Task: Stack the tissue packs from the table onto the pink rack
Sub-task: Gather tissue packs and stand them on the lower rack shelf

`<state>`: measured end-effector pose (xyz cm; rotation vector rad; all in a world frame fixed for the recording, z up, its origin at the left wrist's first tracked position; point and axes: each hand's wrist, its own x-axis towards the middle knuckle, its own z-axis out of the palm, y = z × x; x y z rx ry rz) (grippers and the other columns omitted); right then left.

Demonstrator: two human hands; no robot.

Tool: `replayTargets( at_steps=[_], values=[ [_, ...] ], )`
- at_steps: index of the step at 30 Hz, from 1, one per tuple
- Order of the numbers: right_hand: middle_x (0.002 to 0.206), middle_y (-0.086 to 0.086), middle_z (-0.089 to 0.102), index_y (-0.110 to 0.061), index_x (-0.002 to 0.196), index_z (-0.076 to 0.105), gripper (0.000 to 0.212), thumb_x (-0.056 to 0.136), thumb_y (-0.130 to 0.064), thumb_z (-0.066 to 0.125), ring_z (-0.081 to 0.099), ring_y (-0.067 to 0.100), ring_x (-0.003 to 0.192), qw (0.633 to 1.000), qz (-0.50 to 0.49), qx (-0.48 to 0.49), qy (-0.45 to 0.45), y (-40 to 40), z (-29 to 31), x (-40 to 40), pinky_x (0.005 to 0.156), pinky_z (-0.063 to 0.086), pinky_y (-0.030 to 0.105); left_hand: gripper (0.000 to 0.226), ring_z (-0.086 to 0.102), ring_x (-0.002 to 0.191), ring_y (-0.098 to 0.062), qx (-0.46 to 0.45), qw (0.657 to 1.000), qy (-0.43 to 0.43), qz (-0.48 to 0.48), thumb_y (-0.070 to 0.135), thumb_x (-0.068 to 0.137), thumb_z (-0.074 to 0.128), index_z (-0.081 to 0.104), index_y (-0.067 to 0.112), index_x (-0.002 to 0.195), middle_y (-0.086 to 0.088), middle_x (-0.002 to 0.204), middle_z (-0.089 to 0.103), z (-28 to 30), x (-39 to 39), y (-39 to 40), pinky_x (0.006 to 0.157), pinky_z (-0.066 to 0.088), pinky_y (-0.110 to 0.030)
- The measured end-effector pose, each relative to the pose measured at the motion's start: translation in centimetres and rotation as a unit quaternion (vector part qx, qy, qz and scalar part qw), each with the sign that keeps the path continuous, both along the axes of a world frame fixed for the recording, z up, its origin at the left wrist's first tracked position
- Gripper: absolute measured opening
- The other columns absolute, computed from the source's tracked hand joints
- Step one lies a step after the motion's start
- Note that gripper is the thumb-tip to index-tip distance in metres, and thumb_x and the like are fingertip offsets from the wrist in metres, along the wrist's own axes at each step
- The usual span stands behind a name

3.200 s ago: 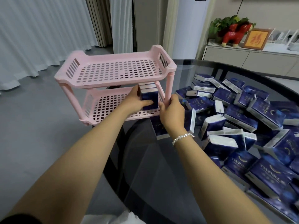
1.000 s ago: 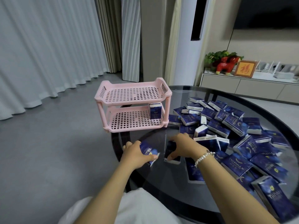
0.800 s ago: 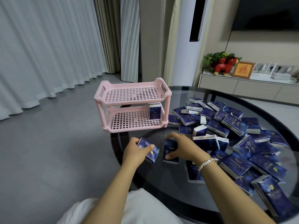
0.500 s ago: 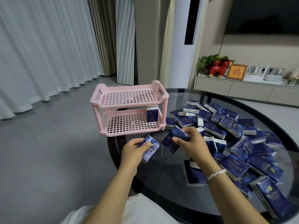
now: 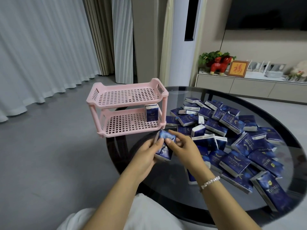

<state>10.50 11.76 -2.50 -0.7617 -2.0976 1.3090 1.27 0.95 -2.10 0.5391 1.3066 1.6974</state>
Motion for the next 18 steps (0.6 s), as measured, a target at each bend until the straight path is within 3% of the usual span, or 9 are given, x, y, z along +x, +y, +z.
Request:
replayTargets(
  at_steps=[1, 3, 6, 9, 13, 18],
  values=[
    [0.059, -0.011, 0.048, -0.019, 0.128, 0.055, 0.041, 0.089, -0.028, 0.062, 0.051, -0.006, 0.048, 1.000, 0.004, 0.009, -0.005, 0.1, 0.1, 0.2, 0.050, 0.037, 0.007, 0.034, 0.067, 0.103, -0.025, -0.021, 0.999, 0.036, 0.005, 0.024, 0.093, 0.055, 0.059, 0.007, 0.121, -0.013, 0.112, 0.070, -0.1, -0.1, 0.0, 0.092, 0.052, -0.039],
    [0.059, -0.009, 0.043, -0.020, 0.132, 0.052, 0.046, 0.088, -0.029, 0.063, 0.045, -0.004, 0.058, 1.000, -0.001, 0.025, -0.015, 0.4, 0.4, 0.7, 0.057, 0.037, 0.011, 0.029, 0.068, 0.098, -0.022, -0.046, 0.996, 0.070, 0.014, 0.021, 0.091, 0.059, 0.061, 0.009, 0.117, -0.011, 0.108, 0.071, -0.3, -0.1, 0.0, 0.088, 0.054, -0.037],
    [0.084, -0.003, 0.061, -0.019, 0.126, 0.058, 0.042, 0.085, -0.028, 0.067, 0.052, 0.001, 0.070, 0.997, -0.055, 0.043, -0.012, 1.2, 0.9, 2.0, 0.071, 0.044, 0.016, 0.023, 0.069, 0.087, -0.016, -0.043, 0.998, 0.035, 0.029, 0.017, 0.092, 0.058, 0.061, 0.007, 0.113, -0.009, 0.102, 0.072, -0.3, 0.3, 0.4, 0.081, 0.056, -0.034],
    [0.089, 0.000, 0.061, -0.017, 0.110, 0.067, 0.028, 0.083, -0.023, 0.069, 0.054, 0.004, 0.069, 0.980, -0.143, 0.129, -0.044, 2.0, 1.0, 4.4, 0.065, 0.037, 0.013, 0.022, 0.069, 0.085, -0.017, -0.050, 0.998, 0.018, 0.039, 0.016, 0.091, 0.059, 0.061, 0.005, 0.111, -0.009, 0.100, 0.072, -0.6, 0.9, 0.9, 0.085, 0.054, -0.036],
    [0.093, 0.002, 0.052, -0.015, 0.114, 0.063, 0.035, 0.086, -0.036, 0.064, 0.051, 0.017, 0.082, 0.952, -0.189, 0.176, -0.167, 2.2, 0.2, 7.1, 0.070, 0.035, 0.024, 0.019, 0.068, 0.085, -0.018, -0.055, 0.997, 0.005, 0.055, 0.016, 0.091, 0.060, 0.061, 0.006, 0.107, -0.008, 0.098, 0.072, -0.9, 1.2, 1.3, 0.088, 0.053, -0.038],
    [0.116, 0.008, 0.052, -0.022, 0.129, 0.048, 0.053, 0.086, -0.052, 0.055, 0.057, 0.029, 0.106, 0.926, -0.180, 0.184, -0.276, 0.7, -0.3, 7.5, 0.078, 0.046, 0.034, 0.024, 0.068, 0.086, -0.019, -0.059, 0.996, -0.002, 0.059, 0.016, 0.090, 0.061, 0.060, 0.004, 0.110, -0.010, 0.101, 0.071, -1.1, 1.4, 1.6, 0.084, 0.054, -0.036]
  ],
)
